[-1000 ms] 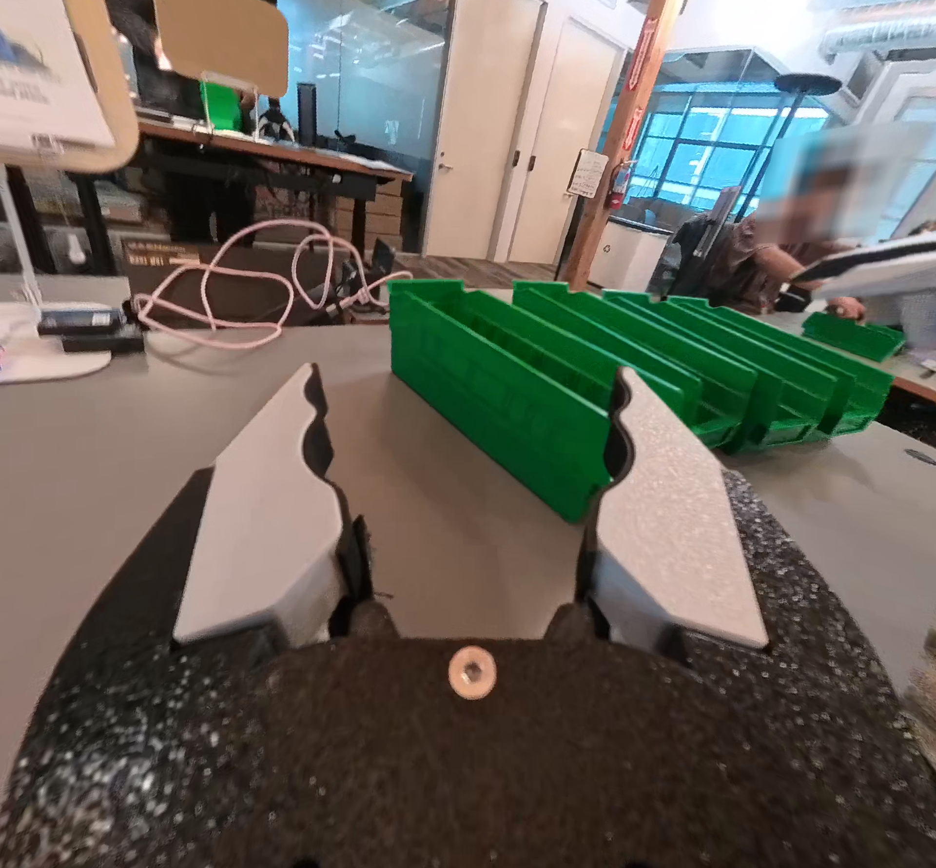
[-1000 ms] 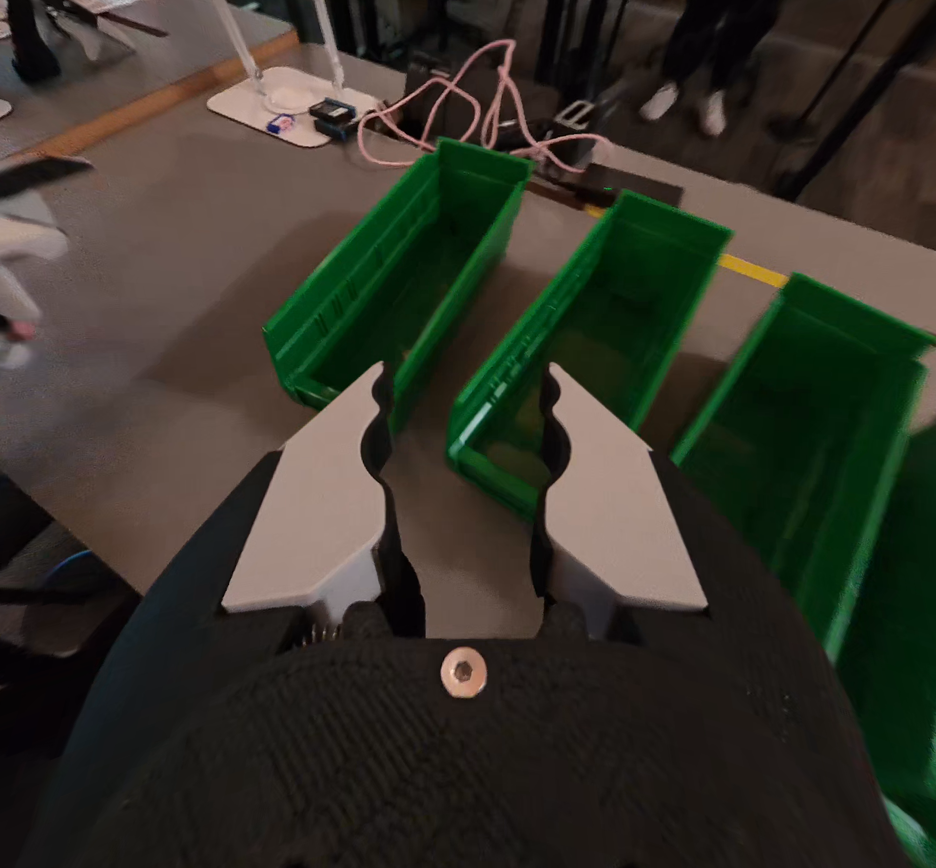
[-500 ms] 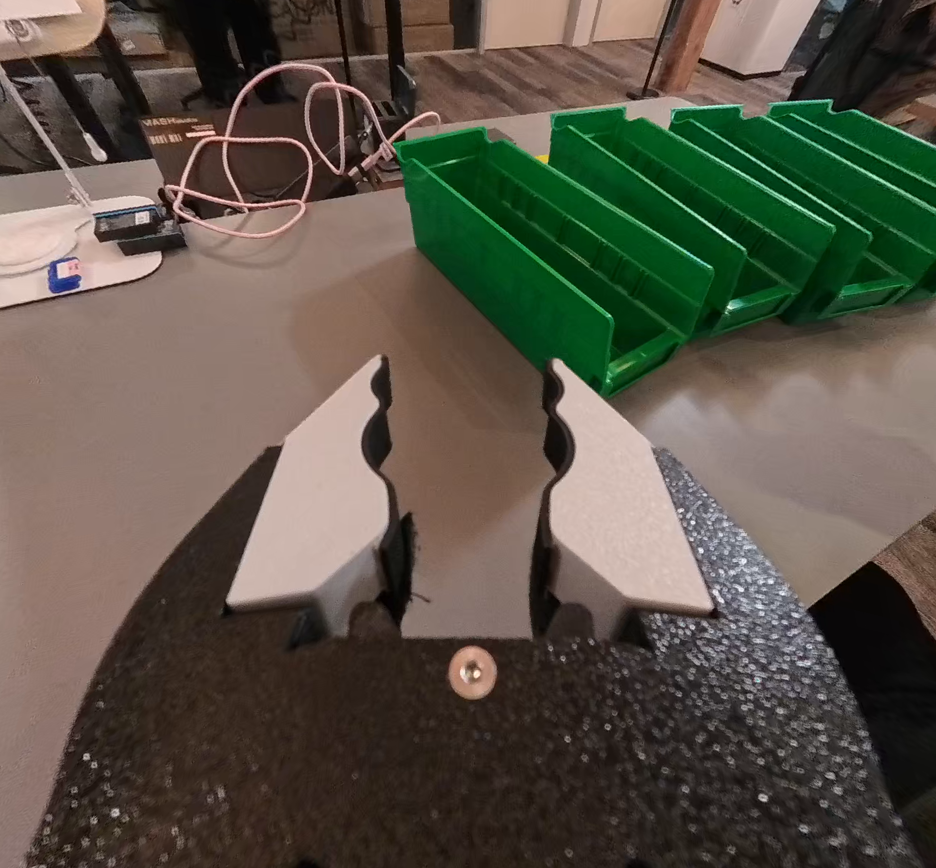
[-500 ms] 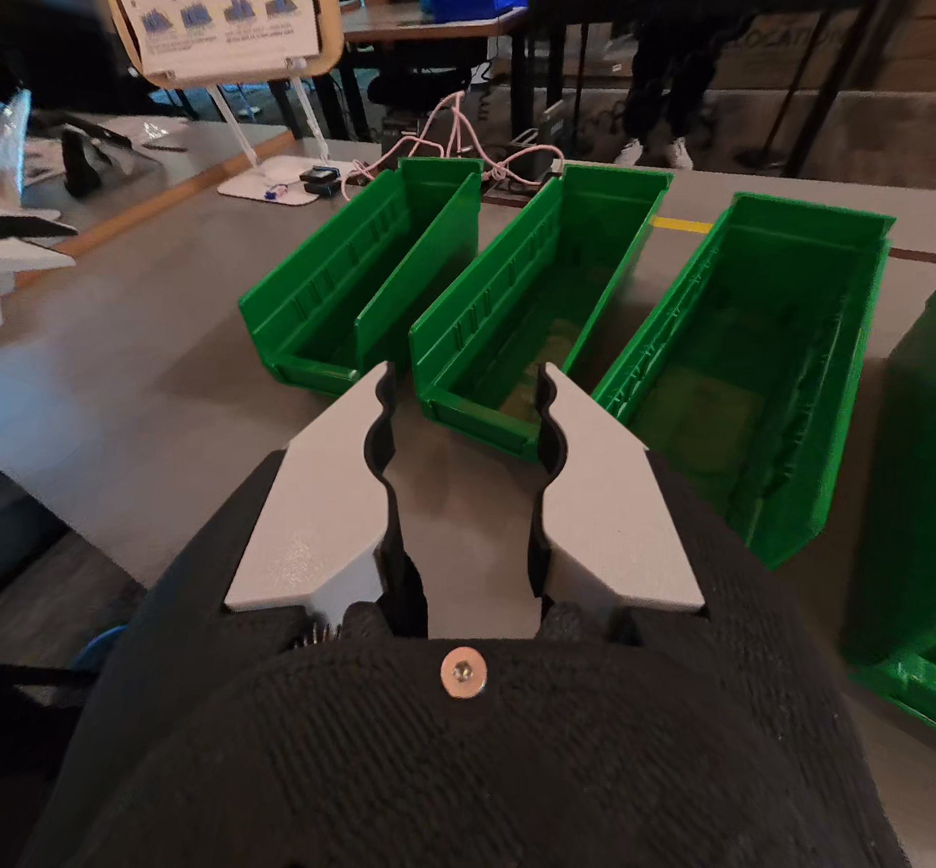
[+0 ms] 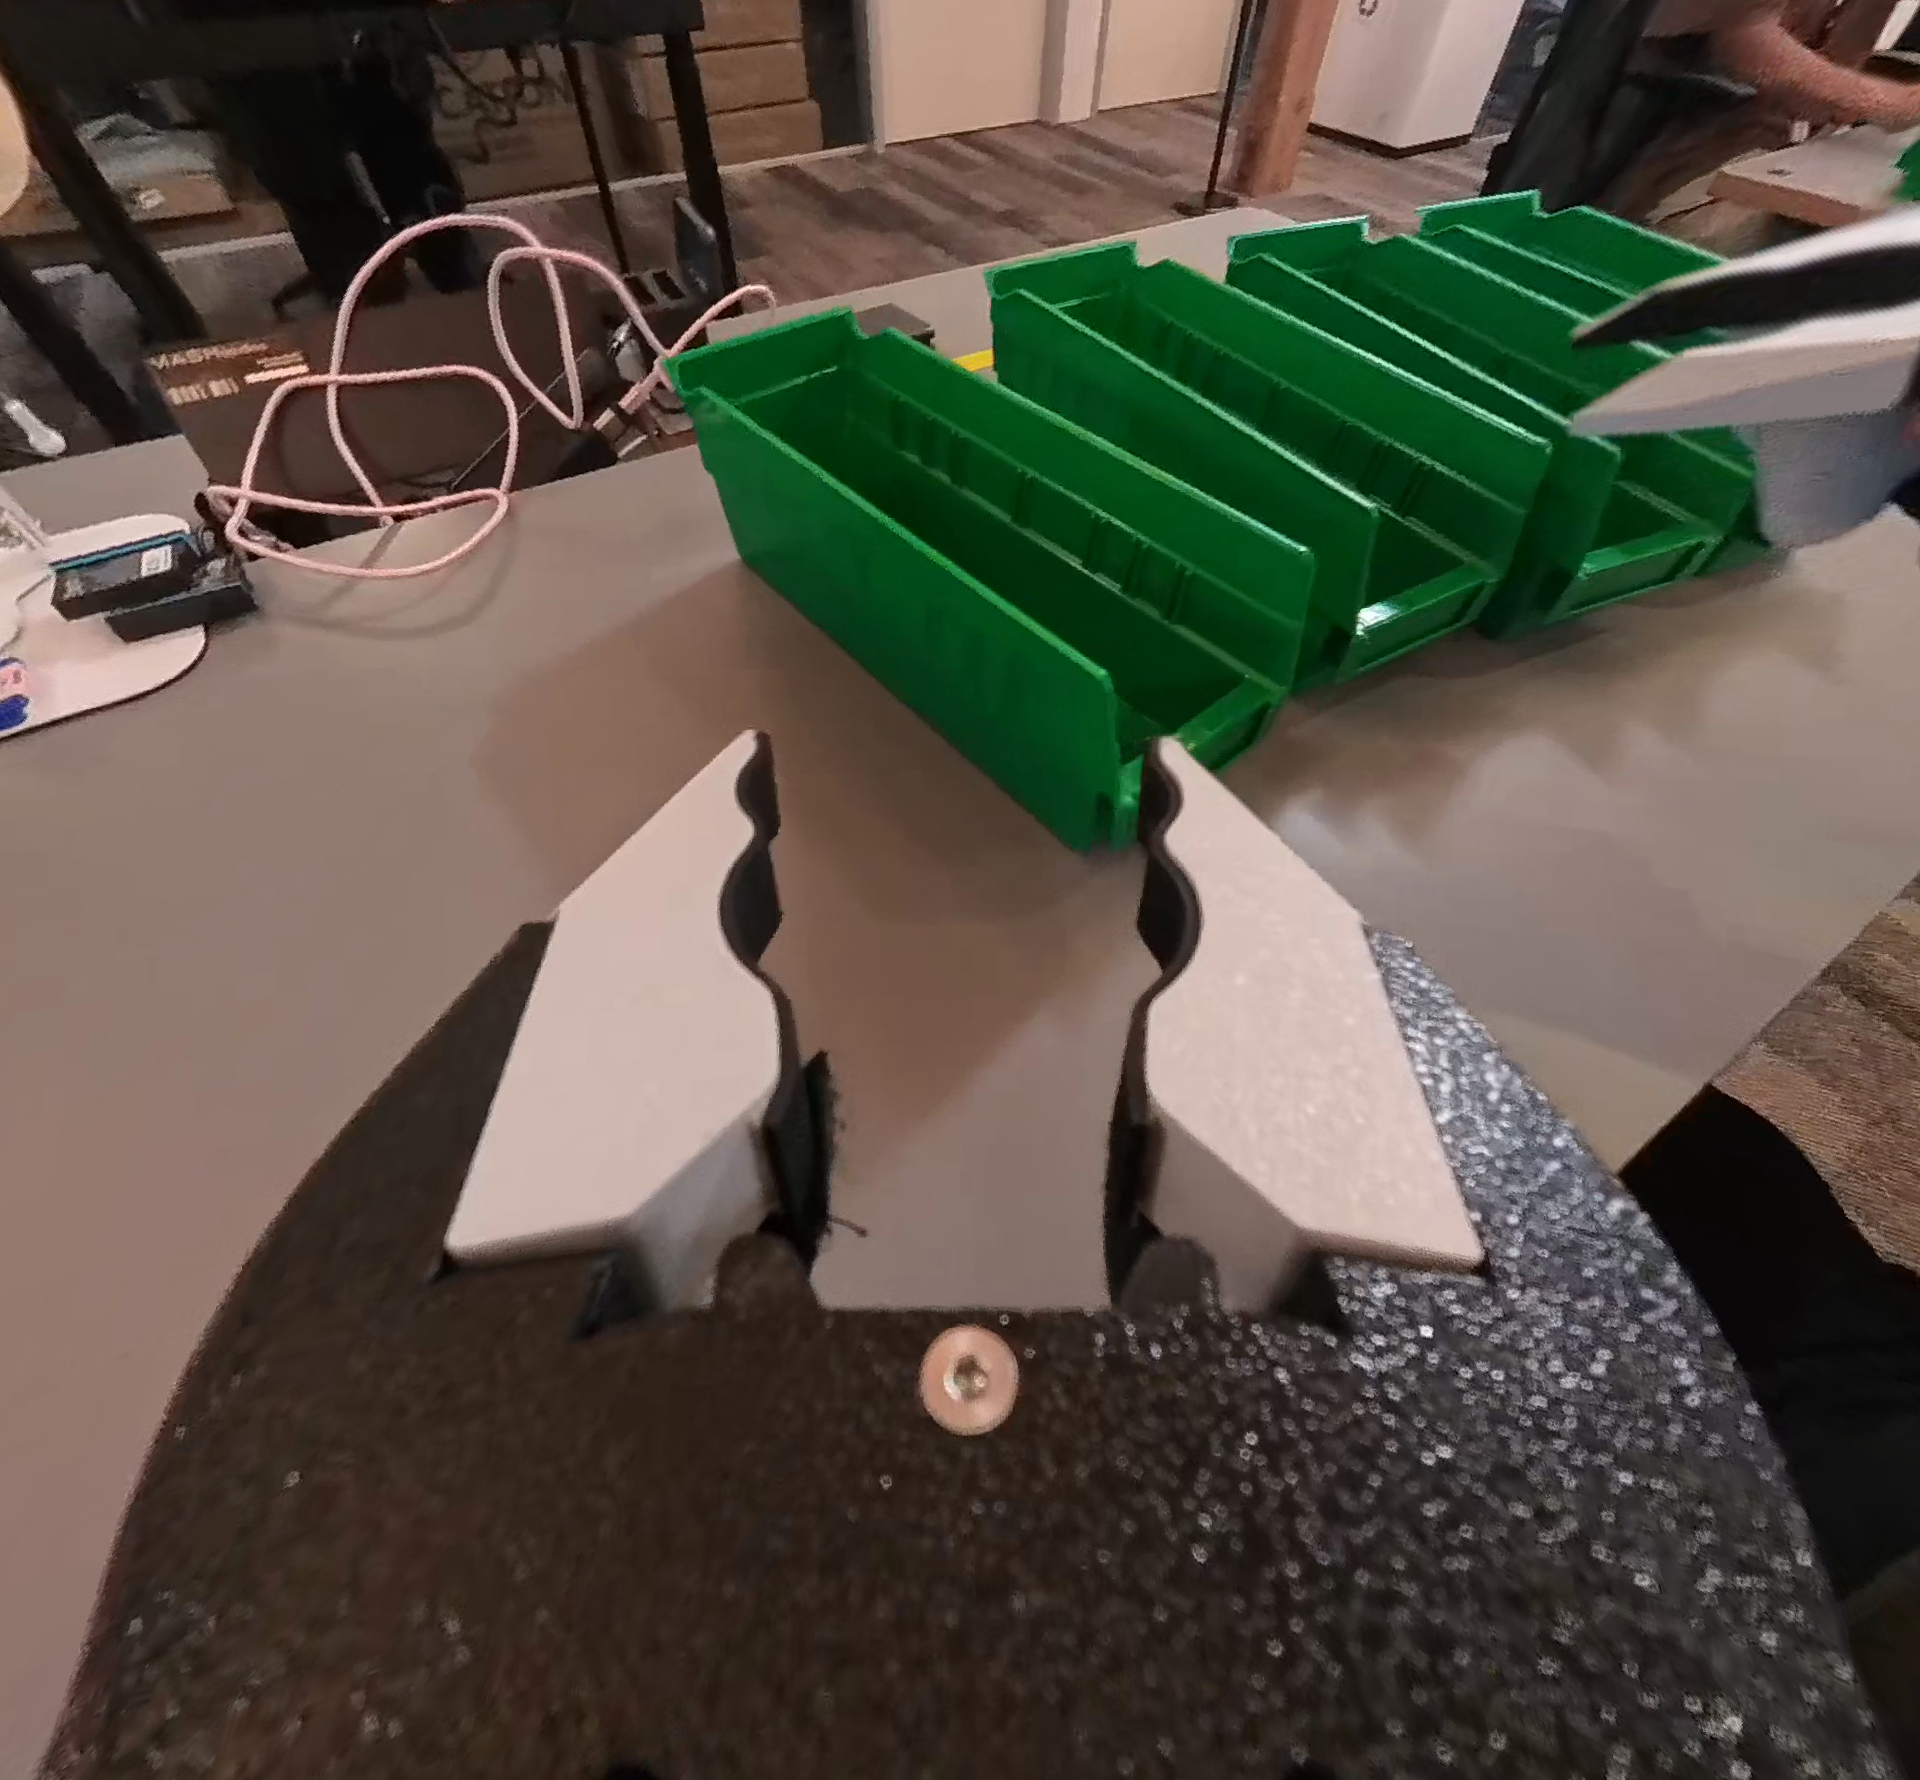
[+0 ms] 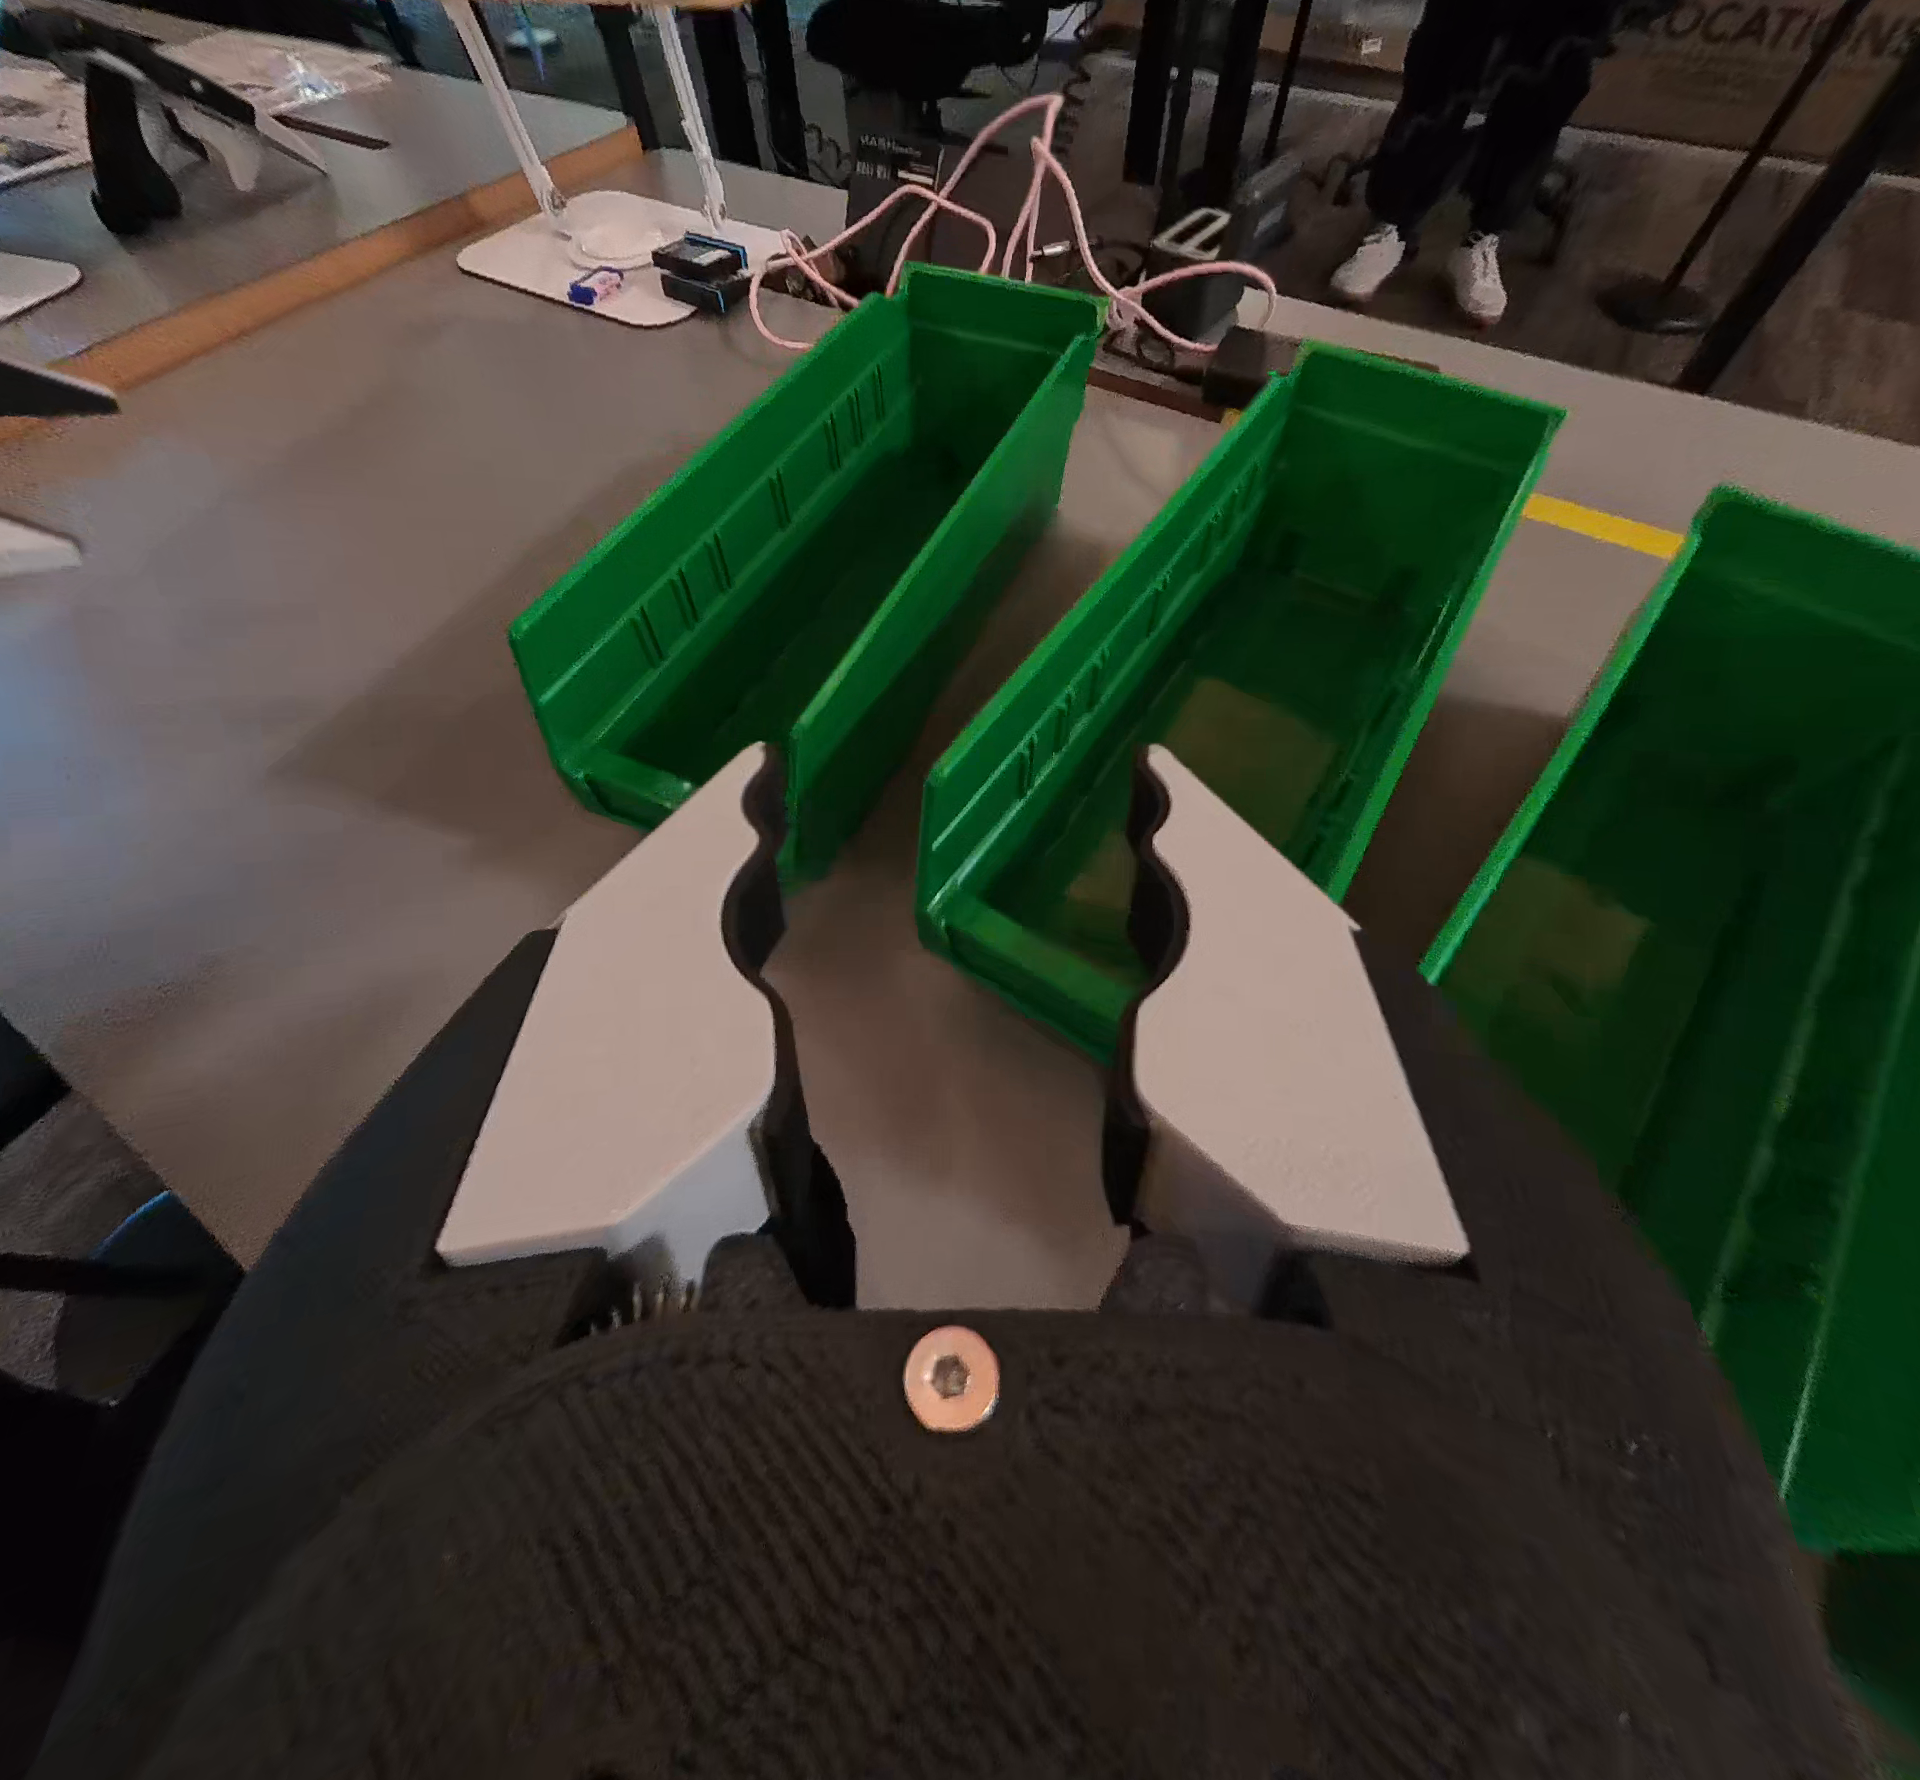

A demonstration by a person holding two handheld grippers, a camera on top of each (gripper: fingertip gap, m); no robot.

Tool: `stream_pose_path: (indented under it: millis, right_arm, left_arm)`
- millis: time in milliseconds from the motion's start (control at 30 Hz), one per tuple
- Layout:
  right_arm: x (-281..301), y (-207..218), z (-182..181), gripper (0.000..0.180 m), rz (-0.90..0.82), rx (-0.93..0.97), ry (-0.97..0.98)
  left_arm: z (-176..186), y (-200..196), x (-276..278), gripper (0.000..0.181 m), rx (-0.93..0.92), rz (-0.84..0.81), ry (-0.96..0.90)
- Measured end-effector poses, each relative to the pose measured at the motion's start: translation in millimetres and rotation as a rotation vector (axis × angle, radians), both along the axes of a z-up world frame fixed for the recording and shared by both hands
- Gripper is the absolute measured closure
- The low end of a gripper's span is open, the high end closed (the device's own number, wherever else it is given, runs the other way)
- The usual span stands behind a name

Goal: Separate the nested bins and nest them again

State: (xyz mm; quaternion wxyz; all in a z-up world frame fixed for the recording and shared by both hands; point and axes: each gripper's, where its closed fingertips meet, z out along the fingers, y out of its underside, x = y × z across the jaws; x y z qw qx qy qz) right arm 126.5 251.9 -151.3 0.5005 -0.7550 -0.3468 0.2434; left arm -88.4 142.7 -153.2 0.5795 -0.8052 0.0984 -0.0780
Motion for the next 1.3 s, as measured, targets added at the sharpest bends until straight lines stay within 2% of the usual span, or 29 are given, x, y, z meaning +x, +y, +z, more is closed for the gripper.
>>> stream_pose_path:
  millis: [67,167,233,467,600,733,800,1067,1200,1300]
  right_arm:
    - [-11,9,6,0.103,0.009,-0.01,-0.037]
    - [-25,31,19,0.068,-0.022,-0.011,-0.085]
    - [-35,46,30,0.06,-0.032,-0.023,-0.111]
    - [-60,96,34,0.06,-0.036,-0.223,-0.298]
    - [-64,112,13,0.058,-0.066,-0.382,-0.41]
    - [-49,133,-14,0.048,-0.184,-0.463,-0.544]
    - [-46,139,-30,0.045,-0.218,-0.543,-0.541]
    - [-21,156,-81,0.051,-0.336,-0.679,-0.642]
    - [-16,158,-92,0.051,-0.355,-0.719,-0.674]
    - [-16,158,-88,0.069,-0.349,-0.722,-0.701]
  left_arm:
    - [3,-1,7,0.113,0.013,-0.021,0.002]
    - [6,-2,16,0.113,0.03,-0.046,0.012]
    - [8,-2,23,0.113,0.037,-0.068,0.011]
    - [14,-3,52,0.11,0.082,-0.194,-0.05]
    - [15,-8,73,0.109,0.091,-0.313,-0.098]
    - [16,-13,94,0.106,0.101,-0.43,-0.147]
    - [16,-15,102,0.105,0.104,-0.465,-0.159]
    - [8,-12,103,0.105,0.076,-0.467,-0.132]
    - [3,-8,98,0.105,0.059,-0.456,-0.142]
    - [0,-5,93,0.103,0.049,-0.443,-0.146]
